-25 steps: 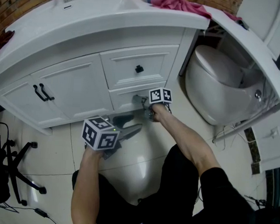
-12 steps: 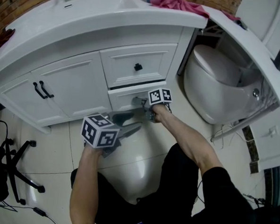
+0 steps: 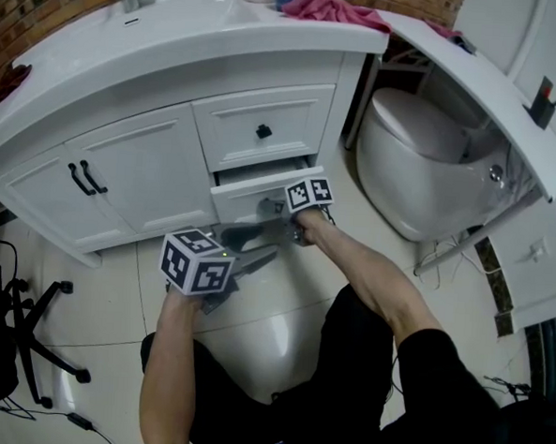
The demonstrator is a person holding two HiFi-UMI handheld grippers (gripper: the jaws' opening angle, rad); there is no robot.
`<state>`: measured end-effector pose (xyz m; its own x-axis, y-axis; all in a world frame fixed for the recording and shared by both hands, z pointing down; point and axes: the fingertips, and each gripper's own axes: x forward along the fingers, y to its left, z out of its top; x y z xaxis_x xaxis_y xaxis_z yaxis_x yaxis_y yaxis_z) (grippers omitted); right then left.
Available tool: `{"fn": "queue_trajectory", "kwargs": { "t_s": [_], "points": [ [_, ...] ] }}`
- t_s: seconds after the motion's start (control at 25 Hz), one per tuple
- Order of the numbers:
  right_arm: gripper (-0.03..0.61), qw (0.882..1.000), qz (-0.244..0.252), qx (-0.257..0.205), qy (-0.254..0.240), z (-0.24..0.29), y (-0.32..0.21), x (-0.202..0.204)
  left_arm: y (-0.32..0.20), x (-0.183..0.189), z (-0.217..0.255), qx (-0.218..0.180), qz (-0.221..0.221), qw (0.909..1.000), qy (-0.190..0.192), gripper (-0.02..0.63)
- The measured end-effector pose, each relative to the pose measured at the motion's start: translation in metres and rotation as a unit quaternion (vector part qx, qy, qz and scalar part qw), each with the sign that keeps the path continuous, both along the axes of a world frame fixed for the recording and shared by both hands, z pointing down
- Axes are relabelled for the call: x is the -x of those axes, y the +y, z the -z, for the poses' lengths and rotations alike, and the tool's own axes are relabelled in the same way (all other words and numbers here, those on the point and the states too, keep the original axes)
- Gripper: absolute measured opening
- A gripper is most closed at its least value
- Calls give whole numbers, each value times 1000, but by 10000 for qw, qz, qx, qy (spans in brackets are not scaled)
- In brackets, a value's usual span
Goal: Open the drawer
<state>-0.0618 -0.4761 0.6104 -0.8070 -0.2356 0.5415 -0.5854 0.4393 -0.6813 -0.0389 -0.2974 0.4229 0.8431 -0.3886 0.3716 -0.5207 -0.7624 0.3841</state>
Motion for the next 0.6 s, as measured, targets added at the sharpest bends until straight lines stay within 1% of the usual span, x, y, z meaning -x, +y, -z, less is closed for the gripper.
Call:
{"fn": "queue_trajectory", "kwargs": {
  "t_s": [0.28,0.6],
  "points": [
    [167,9996,136,-67,221,0,16,-4,16,2,6,-49,24,10000,-26,215],
    [167,9989,275,-84,375,0,26,-7,23,7,9,-60,105,9999,-26,215]
  ]
}}
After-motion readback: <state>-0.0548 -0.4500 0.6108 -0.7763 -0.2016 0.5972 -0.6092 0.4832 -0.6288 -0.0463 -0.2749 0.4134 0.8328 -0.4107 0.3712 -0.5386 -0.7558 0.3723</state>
